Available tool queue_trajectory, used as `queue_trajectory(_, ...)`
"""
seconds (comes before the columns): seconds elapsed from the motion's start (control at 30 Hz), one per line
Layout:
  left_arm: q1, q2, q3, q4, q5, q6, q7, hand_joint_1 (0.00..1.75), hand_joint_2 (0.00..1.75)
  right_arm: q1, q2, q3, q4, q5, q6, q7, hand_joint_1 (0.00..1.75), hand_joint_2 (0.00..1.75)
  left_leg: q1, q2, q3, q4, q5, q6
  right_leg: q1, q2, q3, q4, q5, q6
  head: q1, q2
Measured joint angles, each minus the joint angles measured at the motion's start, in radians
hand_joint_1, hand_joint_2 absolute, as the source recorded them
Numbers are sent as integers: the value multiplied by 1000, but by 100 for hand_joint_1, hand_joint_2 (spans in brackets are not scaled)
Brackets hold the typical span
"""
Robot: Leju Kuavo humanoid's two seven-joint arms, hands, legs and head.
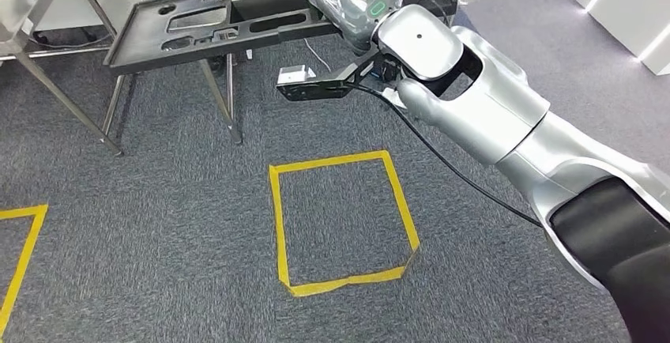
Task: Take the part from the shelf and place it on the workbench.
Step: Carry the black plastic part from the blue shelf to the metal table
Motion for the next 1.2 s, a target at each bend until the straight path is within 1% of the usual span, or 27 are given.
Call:
queue_trajectory(0.03, 0, 0, 0, 0, 0, 0, 0, 0, 175, 1, 0, 0, 1, 0, 0, 0, 175, 175, 1, 1, -35, 65, -23, -3, 0, -1, 2, 0, -2, -2, 0, 0)
queue_trajectory(0.07, 1, 0, 0, 0, 0, 1, 0, 0, 175, 3, 1, 1, 1, 1, 0, 0, 175, 175, 2, 2, -64, 115, -35, -6, 0, 0, 4, 1, -4, -4, -1, 0)
queue_trajectory(0.1, 2, 0, 0, 0, 0, 2, 0, 0, 175, 6, 2, 2, 2, 1, 0, -1, 175, 175, 3, 3, -81, 136, -30, -8, 0, 0, 7, 1, -7, -4, -1, 0)
queue_trajectory(0.13, 3, 0, 0, 0, 0, 3, 0, 0, 175, 8, 2, 2, 2, 1, 0, -1, 175, 175, 3, 4, -79, 118, -6, -9, 0, 0, 9, 3, -10, -4, -1, 0)
queue_trajectory(0.2, 4, 1, 0, 0, -1, 6, 0, 0, 175, 11, 3, 3, 3, 1, 0, -1, 175, 175, 5, 9, -30, -6, 68, -8, 0, 0, 16, 8, -19, 1, -1, 0)
queue_trajectory(0.23, 3, 1, 0, 0, -1, 7, 0, 0, 175, 10, 3, 3, 3, 1, 0, -1, 175, 175, 3, 12, -1, -69, 92, -6, 2, 0, 17, 11, -24, 5, -1, 0)
queue_trajectory(0.27, 2, 1, 0, 0, -1, 7, 1, 0, 175, 10, 3, 3, 4, 1, -1, -1, 175, 175, 1, 13, 19, -112, 104, -1, 4, 0, 17, 13, -27, 9, 0, 0)
queue_trajectory(0.3, 2, 1, 0, 0, -1, 8, 1, 0, 175, 9, 4, 3, 4, 1, -1, -1, 175, 175, -2, 13, 28, -131, 104, 4, 6, 0, 16, 14, -30, 14, 0, 0)
queue_trajectory(0.37, 1, 1, 0, 0, -2, 8, 3, 0, 175, 9, 6, 3, 5, 2, -1, -1, 175, 175, -3, 10, 32, -133, 99, 17, 8, -1, 17, 13, -33, 22, 0, 0)
queue_trajectory(0.43, 1, 1, 0, 0, -3, 10, 2, 0, 175, 9, 6, 3, 6, 3, -2, -1, 175, 175, 1, 9, 40, -140, 99, 29, 7, 0, 8, 36, -49, 31, 1, 0)
queue_trajectory(0.5, 0, 1, 0, 0, -6, 13, 1, 0, 175, 10, 6, 3, 8, 5, -3, 0, 175, 175, 3, 9, 48, -144, 97, 41, 5, 1, -42, 136, -95, 38, 4, 0)
queue_trajectory(0.57, -1, 2, 0, 0, -8, 15, 1, 0, 175, 15, 7, 3, 9, 6, -4, 1, 175, 175, 1, 9, 52, -143, 91, 48, 3, 2, -117, 269, -141, 42, 4, 0)
queue_trajectory(0.6, -1, 3, 0, 0, -8, 14, 2, 0, 175, 19, 7, 4, 10, 7, -4, 1, 175, 175, 1, 8, 54, -142, 88, 48, 1, 1, -142, 305, -144, 44, 4, 0)
queue_trajectory(0.63, -2, 4, 0, 0, -8, 12, 2, 0, 175, 22, 7, 4, 10, 7, -4, 1, 175, 175, 2, 6, 58, -140, 84, 47, 0, 1, -149, 303, -126, 44, 4, 0)
queue_trajectory(0.67, -2, 5, 0, 0, -8, 11, 2, 0, 175, 25, 7, 4, 11, 8, -4, 2, 175, 175, 2, 3, 62, -137, 79, 45, -1, 1, -135, 261, -92, 43, 4, 0)
queue_trajectory(0.7, -2, 6, 0, 0, -8, 9, 3, 0, 175, 25, 7, 5, 12, 8, -5, 2, 175, 175, 3, 0, 66, -134, 73, 41, -2, 1, -106, 192, -49, 40, 4, 0)
queue_trajectory(0.73, -2, 7, 0, 0, -8, 7, 3, 0, 175, 25, 7, 5, 12, 9, -5, 4, 175, 175, 2, -3, 69, -130, 67, 36, -1, 2, -74, 123, -20, 37, 5, 0)
queue_trajectory(0.77, -2, 8, 0, 0, -8, 5, 4, 0, 175, 24, 10, 5, 13, 11, -6, 5, 175, 175, 0, -5, 69, -126, 62, 31, 0, 2, -50, 71, -2, 33, 4, 0)
queue_trajectory(0.8, -3, 10, 0, 0, -8, 3, 7, 0, 175, 23, 13, 5, 13, 12, -7, 7, 175, 175, -1, -6, 69, -124, 59, 25, 2, 3, -36, 43, 2, 30, 4, 0)
queue_trajectory(0.93, -4, 16, 0, 0, -8, -10, 20, 0, 175, 25, 33, 5, 20, 23, -10, 13, 175, 175, 2, -3, 66, -117, 46, 3, 2, 4, -24, 24, -3, 10, 2, 0)
queue_trajectory(0.97, -5, 20, 0, 0, -8, -13, 22, 0, 175, 25, 39, 5, 23, 27, -12, 15, 175, 175, 3, -1, 54, -89, 30, -3, 0, 3, -18, 19, -3, 4, 0, 0)
queue_trajectory(1.0, -5, 23, 0, 0, -8, -17, 23, 0, 175, 25, 48, 5, 25, 29, -14, 16, 175, 175, 4, 2, 28, -38, 6, -7, -1, 4, -13, 17, -5, -1, -1, 0)
queue_trajectory(1.07, -6, 31, 0, 0, -8, -21, 24, 0, 175, 30, 62, 6, 30, 32, -18, 17, 175, 175, 4, 4, -45, 97, -42, -12, 1, 4, -6, 17, -11, -8, -3, 0)
queue_trajectory(1.1, -5, 33, 0, 0, -8, -23, 25, 0, 175, 33, 67, 7, 32, 32, -19, 17, 175, 175, 4, 4, -76, 144, -49, -14, 2, 4, -2, 17, -15, -10, -4, 0)
queue_trajectory(1.13, -5, 35, 0, 0, -8, -23, 25, 0, 175, 37, 70, 9, 35, 32, -20, 17, 175, 175, 4, 4, -89, 151, -34, -14, 3, 4, 2, 18, -19, -10, -3, 0)
queue_trajectory(1.17, -4, 36, 0, 0, -8, -24, 25, 0, 175, 39, 73, 10, 37, 33, -20, 16, 175, 175, 4, 4, -80, 115, 0, -13, 3, 4, 8, 20, -24, -9, -3, 0)
queue_trajectory(1.2, -2, 38, 0, 0, -8, -24, 26, 0, 175, 40, 77, 11, 40, 33, -21, 16, 175, 175, 4, 5, -52, 44, 46, -9, 3, 4, 13, 21, -29, -8, -3, 0)
